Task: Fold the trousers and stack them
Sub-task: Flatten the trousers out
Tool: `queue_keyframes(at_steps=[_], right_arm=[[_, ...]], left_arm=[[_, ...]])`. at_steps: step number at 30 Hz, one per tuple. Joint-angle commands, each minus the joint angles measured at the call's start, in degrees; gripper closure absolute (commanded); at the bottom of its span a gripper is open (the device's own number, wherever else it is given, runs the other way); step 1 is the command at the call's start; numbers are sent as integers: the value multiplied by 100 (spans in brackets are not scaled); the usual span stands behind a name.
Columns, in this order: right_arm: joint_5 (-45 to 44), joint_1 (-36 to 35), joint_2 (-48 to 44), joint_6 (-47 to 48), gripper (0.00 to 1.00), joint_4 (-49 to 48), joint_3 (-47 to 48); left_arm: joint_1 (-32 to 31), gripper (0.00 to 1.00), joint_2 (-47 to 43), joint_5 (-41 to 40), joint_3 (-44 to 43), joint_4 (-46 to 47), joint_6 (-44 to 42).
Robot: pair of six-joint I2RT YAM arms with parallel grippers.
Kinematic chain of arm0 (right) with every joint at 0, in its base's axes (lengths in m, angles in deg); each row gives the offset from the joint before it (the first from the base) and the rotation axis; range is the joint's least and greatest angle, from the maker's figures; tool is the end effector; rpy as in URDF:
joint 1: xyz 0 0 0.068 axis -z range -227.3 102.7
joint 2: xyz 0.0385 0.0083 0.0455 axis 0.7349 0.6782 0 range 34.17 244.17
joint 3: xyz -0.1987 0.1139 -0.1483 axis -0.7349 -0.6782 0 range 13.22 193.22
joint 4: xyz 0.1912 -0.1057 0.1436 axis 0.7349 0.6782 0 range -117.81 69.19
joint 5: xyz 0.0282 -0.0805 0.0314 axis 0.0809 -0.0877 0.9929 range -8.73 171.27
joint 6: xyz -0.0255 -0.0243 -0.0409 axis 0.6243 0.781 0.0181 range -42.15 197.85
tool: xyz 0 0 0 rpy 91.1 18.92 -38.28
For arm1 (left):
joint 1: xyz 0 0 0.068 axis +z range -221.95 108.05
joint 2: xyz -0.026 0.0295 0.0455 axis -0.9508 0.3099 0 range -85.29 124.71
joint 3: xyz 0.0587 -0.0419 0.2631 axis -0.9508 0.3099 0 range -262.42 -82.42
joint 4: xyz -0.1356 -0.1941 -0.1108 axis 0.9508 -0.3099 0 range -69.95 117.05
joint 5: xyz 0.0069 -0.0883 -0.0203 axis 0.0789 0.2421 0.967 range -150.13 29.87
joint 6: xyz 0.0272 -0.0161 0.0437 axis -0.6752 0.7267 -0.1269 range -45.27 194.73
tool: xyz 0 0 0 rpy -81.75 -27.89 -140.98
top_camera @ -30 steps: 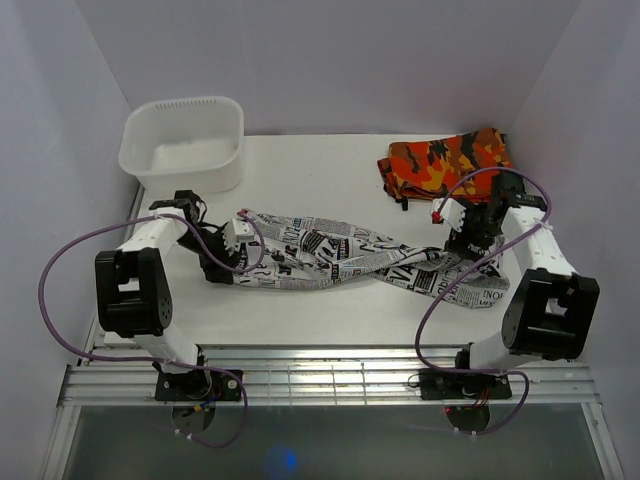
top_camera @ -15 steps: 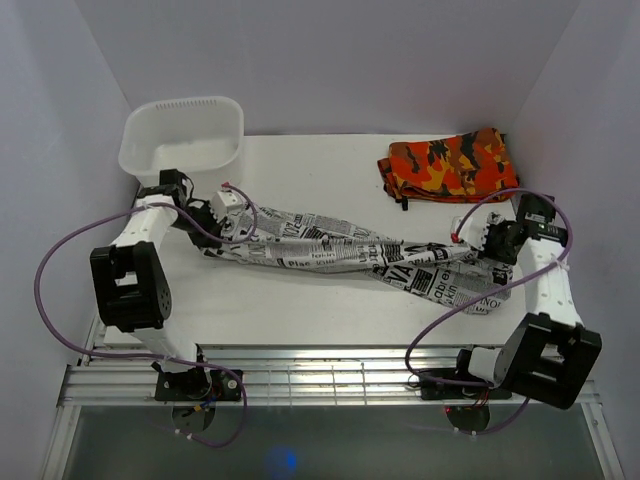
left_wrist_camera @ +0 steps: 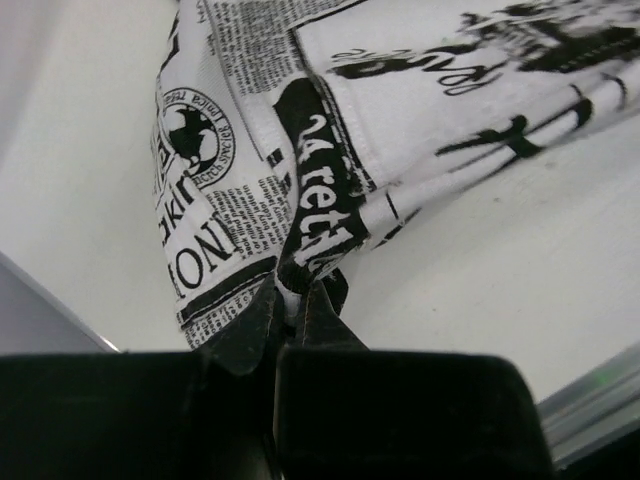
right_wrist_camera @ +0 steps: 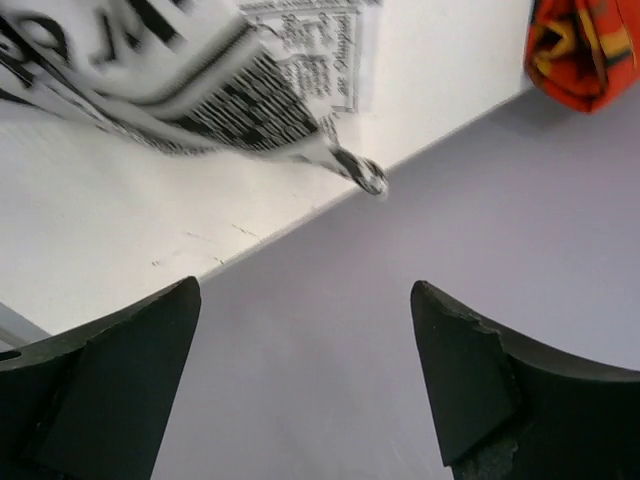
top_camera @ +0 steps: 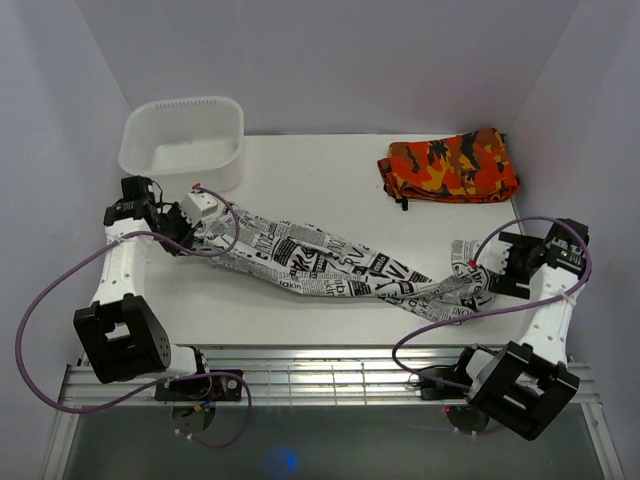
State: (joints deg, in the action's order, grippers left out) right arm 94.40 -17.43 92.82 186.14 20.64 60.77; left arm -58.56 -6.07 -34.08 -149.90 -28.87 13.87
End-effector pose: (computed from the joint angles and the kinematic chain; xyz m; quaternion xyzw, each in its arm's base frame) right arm 0.1686 -0.0873 0.2570 -0.6292 0.7237 -0.2044 0.1962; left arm 0.2594 0.0456 0.2838 0.4247 0.8574 -0.0623 0.2840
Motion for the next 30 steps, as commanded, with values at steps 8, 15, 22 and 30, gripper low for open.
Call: queue_keyframes(at_steps=[8,15,22,30], right_arm=[[1456,-454,2676,-2325,12,2186,3795],[1079,-1202,4913,-3933,2,2625,5122],[912,-1439,5552,-5142,2,2119,5374],[209,-2283,5288,-5766,3,236,3745]], left_arm=[[235,100,-443,-1251,1352,1945,-190],[243,100,225,-1031,878,1725,136],[243,100,454,-882,894,1716,276],[235,100,480,-882,1106,1769,329]])
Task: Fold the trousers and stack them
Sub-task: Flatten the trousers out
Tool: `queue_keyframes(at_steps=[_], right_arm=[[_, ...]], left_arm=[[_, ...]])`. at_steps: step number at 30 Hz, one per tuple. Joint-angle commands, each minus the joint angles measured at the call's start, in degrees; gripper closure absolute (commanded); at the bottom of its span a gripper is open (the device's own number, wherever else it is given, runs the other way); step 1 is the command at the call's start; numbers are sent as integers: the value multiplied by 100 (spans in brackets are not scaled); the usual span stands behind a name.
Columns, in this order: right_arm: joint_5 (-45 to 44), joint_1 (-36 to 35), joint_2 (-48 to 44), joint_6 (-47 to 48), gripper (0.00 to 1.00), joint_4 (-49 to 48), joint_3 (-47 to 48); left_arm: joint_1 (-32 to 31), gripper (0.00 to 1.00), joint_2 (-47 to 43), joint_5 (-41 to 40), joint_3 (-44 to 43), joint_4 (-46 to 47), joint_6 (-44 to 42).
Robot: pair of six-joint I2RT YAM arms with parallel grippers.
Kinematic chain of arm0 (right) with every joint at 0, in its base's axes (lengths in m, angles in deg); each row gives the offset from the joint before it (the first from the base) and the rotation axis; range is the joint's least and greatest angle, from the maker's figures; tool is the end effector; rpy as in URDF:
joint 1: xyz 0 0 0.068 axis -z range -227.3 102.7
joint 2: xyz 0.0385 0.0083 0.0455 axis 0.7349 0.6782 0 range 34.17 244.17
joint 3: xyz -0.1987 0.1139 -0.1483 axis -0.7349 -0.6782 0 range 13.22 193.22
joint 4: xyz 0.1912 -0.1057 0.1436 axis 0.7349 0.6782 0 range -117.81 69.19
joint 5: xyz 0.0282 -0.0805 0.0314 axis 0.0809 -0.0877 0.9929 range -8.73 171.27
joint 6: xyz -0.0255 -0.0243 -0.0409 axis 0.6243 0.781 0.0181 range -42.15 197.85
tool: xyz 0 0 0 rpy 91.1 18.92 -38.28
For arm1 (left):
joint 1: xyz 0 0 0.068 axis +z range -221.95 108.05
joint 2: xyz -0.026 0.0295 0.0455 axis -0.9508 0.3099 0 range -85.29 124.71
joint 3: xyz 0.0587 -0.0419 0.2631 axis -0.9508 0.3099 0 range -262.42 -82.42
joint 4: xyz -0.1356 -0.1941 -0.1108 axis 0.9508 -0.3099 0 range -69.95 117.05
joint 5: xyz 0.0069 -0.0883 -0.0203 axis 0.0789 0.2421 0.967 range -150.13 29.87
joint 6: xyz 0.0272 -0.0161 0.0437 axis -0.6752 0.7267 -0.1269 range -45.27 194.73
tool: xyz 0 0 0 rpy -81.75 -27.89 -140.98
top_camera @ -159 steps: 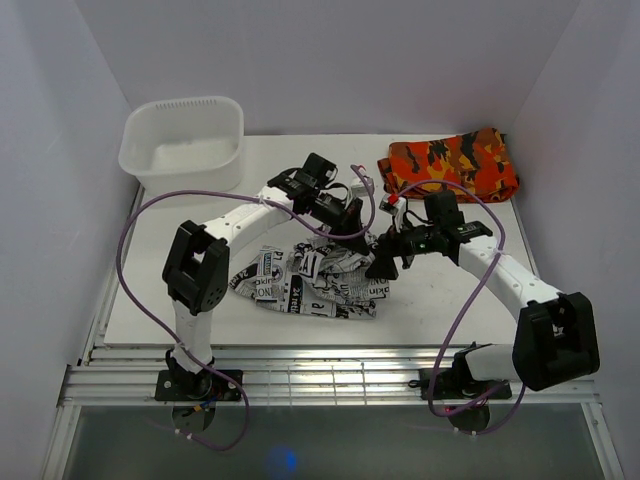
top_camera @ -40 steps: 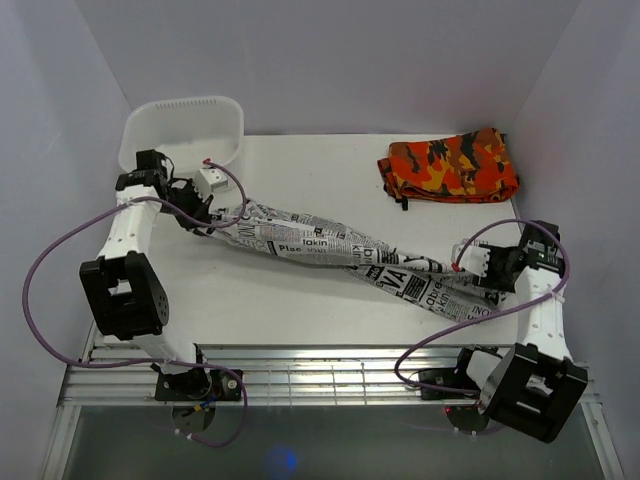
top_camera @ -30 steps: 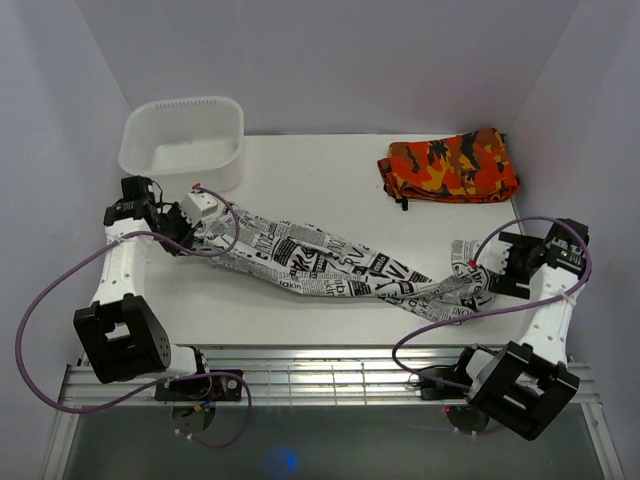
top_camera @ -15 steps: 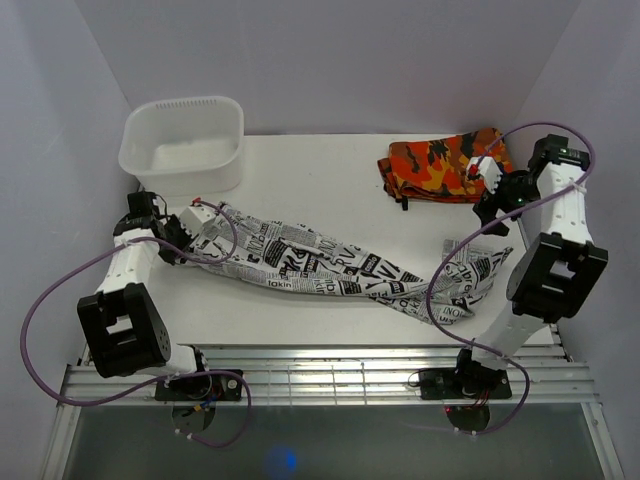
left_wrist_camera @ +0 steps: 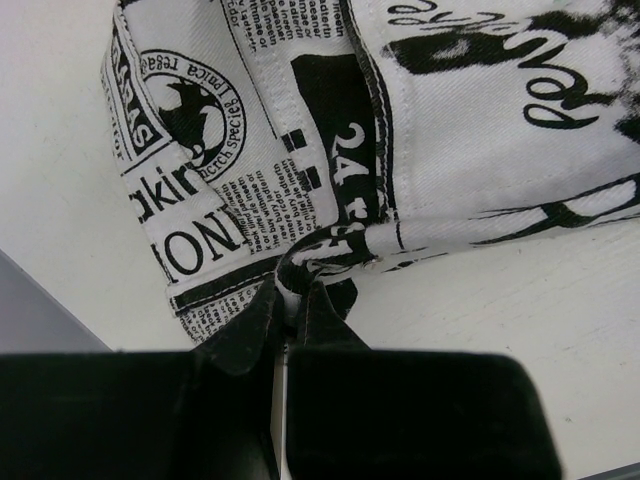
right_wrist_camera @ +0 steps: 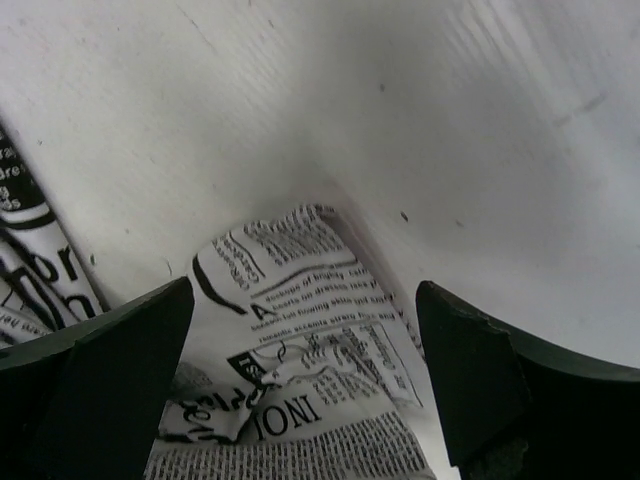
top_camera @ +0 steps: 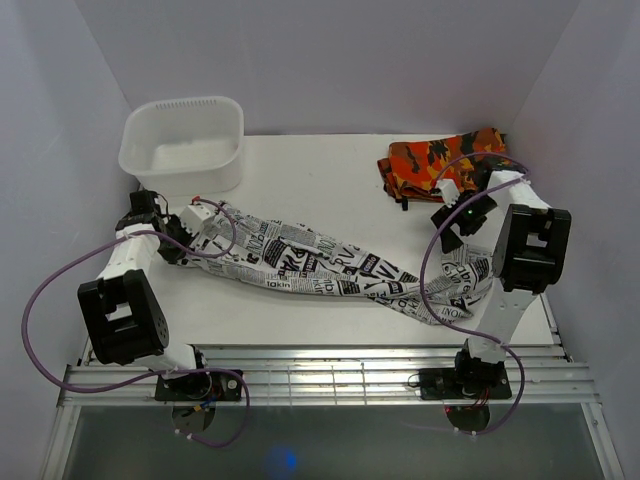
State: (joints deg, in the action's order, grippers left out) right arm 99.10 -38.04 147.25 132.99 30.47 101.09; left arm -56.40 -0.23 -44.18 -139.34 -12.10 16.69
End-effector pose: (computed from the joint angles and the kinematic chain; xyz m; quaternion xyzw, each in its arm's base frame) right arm 0.3797 -0.0507 0.1991 -0.3925 0.9049 0.1009 0.1299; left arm 0.2756 0.0665 0.2141 0.3773 0.8951 0.0079 0.2377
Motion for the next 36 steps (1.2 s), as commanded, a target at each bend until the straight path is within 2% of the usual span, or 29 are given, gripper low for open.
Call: queue_keyframes(at_steps=[1,5,7,8,9,10,11,12,16,19,20,24,26,29,32,34,36], right_arm=[[-366,-249,-154,-486,3,-887,-445],[-999,-310,-172,-443,0,-1748,-1201],[-1255,-310,-146,-407,12,-1838,-1422],[-1290,-310,-146,-398,21,-1847,-1475],[-1290,-310,-198,-398,40,-1821,-1519],[-1255,-310,-242,-407,52,-1820,-1554],[-1177,-310,-373,-424,81,-1803,-1528],[-1159,-302,-444,-459,92,-1785,-1450],[-738,-48,-830,-810,92,-1444,-379],[-105,497,-1007,-1039,92,-1093,1017],[35,794,-1016,-1066,92,-969,1743],[930,1604,-1120,-1101,92,-441,2873],[1126,2060,-1305,-1032,92,-397,2832],[1617,2666,-1805,-567,92,-370,2131],[1724,3159,-2350,223,92,-274,980],[1514,3319,-2711,924,92,-308,-114],[1339,3504,-2922,1227,92,-396,-699]], left_arm=[[18,100,-121,111,50,101,30],[27,100,-86,84,-11,84,38],[27,100,-42,102,-108,57,65],[27,100,-42,102,-143,40,82],[44,100,-42,119,-161,40,109],[36,100,-33,119,-222,40,152],[36,100,-24,146,-248,40,188],[36,100,-24,154,-275,48,231],[115,100,-15,269,-660,31,565],[334,100,81,496,-1230,-109,943],[474,100,160,584,-1390,-249,1048],[809,100,248,1085,-2006,-558,1479],[966,100,196,1288,-2112,-654,1489],[1133,100,-41,1524,-1998,-689,1322],[1283,100,-279,1648,-1717,-838,989],[1336,100,-366,1623,-1420,-927,804],[1450,100,-384,1614,-1208,-997,558]])
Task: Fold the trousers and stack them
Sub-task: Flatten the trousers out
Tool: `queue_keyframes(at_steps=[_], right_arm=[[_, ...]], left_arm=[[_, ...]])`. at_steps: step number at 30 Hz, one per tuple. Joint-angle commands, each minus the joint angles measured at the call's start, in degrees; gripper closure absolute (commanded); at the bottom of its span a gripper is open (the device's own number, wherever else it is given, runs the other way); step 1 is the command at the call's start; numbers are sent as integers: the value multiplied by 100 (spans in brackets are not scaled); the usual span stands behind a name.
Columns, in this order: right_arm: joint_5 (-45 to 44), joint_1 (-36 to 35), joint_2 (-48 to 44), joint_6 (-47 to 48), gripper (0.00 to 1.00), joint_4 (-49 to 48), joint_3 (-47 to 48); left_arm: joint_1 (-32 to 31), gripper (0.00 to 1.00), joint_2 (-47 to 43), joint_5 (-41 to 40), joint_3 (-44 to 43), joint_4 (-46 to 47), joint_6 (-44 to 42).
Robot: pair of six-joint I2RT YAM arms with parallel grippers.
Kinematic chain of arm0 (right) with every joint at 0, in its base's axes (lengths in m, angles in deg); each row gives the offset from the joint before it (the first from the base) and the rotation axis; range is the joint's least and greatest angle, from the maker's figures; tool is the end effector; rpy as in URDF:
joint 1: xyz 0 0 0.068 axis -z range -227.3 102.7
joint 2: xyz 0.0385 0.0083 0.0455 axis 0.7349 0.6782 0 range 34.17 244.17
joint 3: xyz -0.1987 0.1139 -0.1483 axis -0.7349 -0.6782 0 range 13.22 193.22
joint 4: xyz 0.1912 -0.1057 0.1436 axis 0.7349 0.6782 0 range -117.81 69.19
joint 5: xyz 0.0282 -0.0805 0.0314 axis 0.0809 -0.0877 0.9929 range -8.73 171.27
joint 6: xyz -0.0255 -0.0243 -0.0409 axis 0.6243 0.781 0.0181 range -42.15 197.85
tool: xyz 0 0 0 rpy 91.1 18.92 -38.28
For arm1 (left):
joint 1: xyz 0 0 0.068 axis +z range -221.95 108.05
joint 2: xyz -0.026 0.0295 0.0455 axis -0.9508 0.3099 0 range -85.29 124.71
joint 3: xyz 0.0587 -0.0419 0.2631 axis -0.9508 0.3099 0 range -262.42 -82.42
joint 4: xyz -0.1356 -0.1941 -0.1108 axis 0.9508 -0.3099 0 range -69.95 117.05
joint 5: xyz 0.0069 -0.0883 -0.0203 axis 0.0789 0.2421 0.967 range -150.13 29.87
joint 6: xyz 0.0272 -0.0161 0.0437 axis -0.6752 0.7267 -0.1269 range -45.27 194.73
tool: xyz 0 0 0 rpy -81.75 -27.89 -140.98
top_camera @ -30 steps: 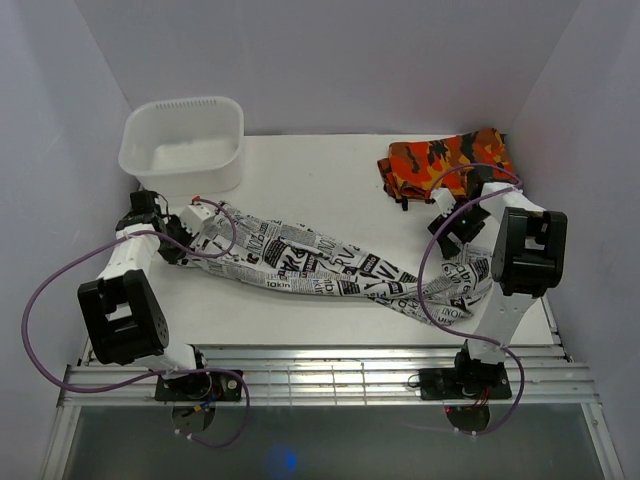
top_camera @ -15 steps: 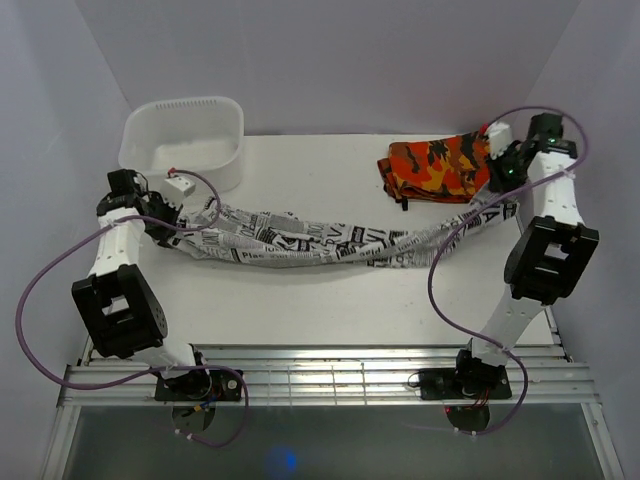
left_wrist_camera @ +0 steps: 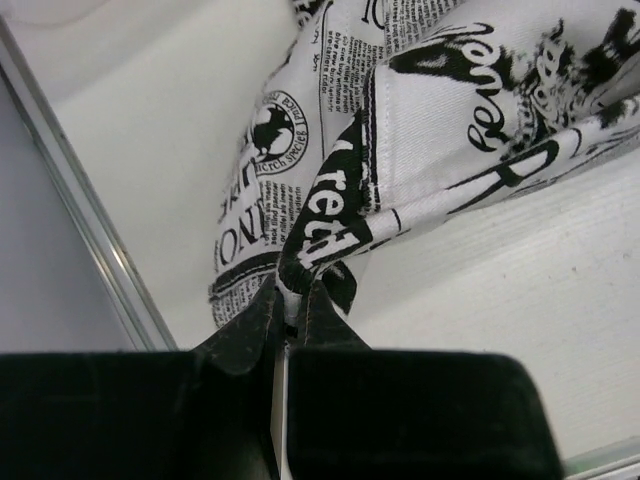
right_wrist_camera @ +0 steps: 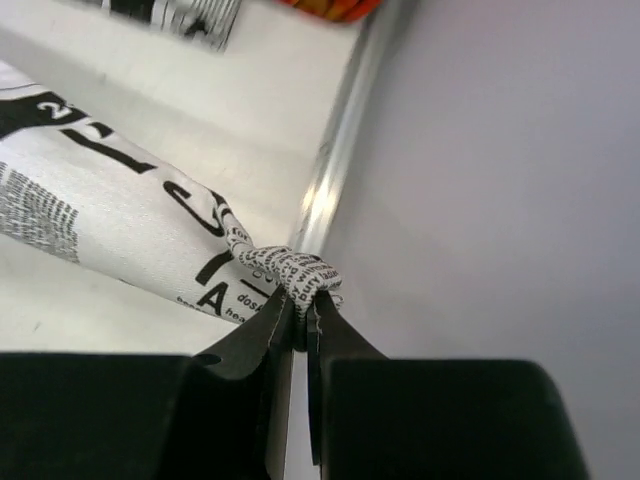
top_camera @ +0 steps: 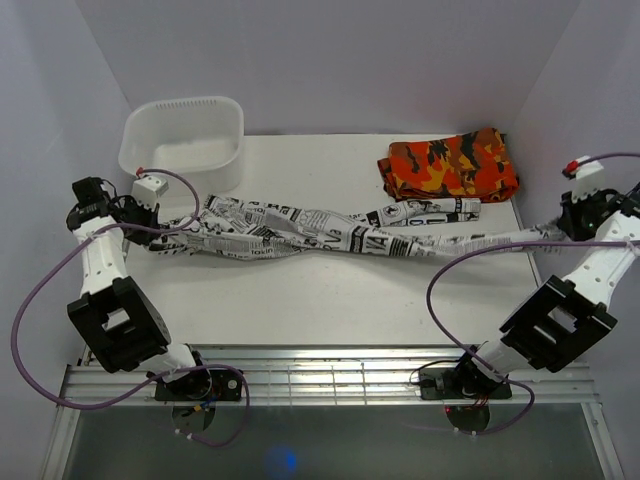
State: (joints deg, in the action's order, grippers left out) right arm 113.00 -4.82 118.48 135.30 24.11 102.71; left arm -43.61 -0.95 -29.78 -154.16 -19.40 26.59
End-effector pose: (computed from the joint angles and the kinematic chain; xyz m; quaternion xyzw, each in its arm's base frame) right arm 0.2368 -0.1913 0.3821 -0.2164 0.8734 -0.1081 0.4226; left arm 0.2726 0.1265 0.2915 0.2287 0.9043 -0.0387 0.3585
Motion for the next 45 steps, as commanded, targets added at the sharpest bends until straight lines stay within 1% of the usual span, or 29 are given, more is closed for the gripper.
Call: queue_keyframes(at_steps=[1,4,5,9,11,15,16,17,18,19,21,22,23,24,25,26,27,28,29,30,31,32,34,36,37,40,41,43,45], right_arm=[[-70,251,-73,1101,92,135,-1211],[-105,392,-29,1154,92,99,-1356],[-157,401,6,1128,92,90,-1303],[-368,402,365,1023,92,55,-1136],[-351,393,480,874,92,-6,-1005],[-44,401,744,391,92,-6,-172],[0,402,779,329,92,-7,-12],[26,402,823,276,92,11,128],[27,402,893,249,92,46,234],[18,402,920,258,92,64,322],[-87,401,955,328,92,73,288],[-122,402,947,424,92,73,149],[-184,402,903,486,92,73,52],[-210,393,868,539,92,73,-54],[-228,401,841,626,92,46,-264],[-246,402,772,627,92,3,-361],[-254,393,753,627,92,-33,-432],[-263,375,753,618,92,-68,-502],[-289,375,762,618,92,-68,-529],[-307,366,788,618,92,-59,-529],[-325,366,806,618,92,-42,-529],[-403,366,832,609,92,-94,-547],[-509,358,832,653,92,-86,-626],[-597,358,824,776,92,-86,-810],[-676,349,824,802,92,-112,-872],[-764,331,876,847,92,-156,-942],[-764,331,885,847,92,-147,-925],[-721,331,815,882,92,-112,-881],[-624,331,771,838,92,-33,-785]], left_arm=[[216,100,-321,173,440,-267,-503],[479,100,-391,313,652,-320,-967],[619,100,-531,401,871,-451,-1491],[726,100,-997,481,1680,-522,-2662],[726,100,-1094,559,1865,-627,-2981],[726,100,-1068,657,1874,-1110,-3832],[726,100,-1155,422,1970,-1189,-4504],[726,100,-1226,228,2137,-1277,-4885],[735,98,-1287,0,2521,-1287,-5228],[735,87,-1427,-168,2664,-1287,-5623],[735,74,-1516,-48,2684,-1418,-5610],[735,64,-1490,197,2309,-1567,-5488],[735,39,-1412,843,2010,-1916,-5017],[735,26,-1289,1181,1659,-2120,-4716],[735,22,-879,1515,846,-2522,-4400],[735,20,-623,1814,411,-2691,-3770],[735,20,-324,2330,-2,-2824,-3451],[726,20,-25,2527,-754,-2895,-3108],[735,19,587,2694,-1093,-2887,-2766],[726,19,897,2878,-1392,-2869,-2231],[700,19,1214,2906,-1665,-2860,-2009],[552,19,1791,2863,-2337,-2695,-1536],[227,21,2576,2443,-2641,-2037,-430],[-169,22,2851,1890,-2390,-1247,293],[-484,21,2791,1591,-2136,-477,827],[-1222,18,2729,940,-1598,1123,1787],[-1434,18,2772,433,-1519,1556,2034],[-1812,17,3061,-114,-1492,2234,2605],[-2147,17,3142,-599,-1159,2876,2800]])
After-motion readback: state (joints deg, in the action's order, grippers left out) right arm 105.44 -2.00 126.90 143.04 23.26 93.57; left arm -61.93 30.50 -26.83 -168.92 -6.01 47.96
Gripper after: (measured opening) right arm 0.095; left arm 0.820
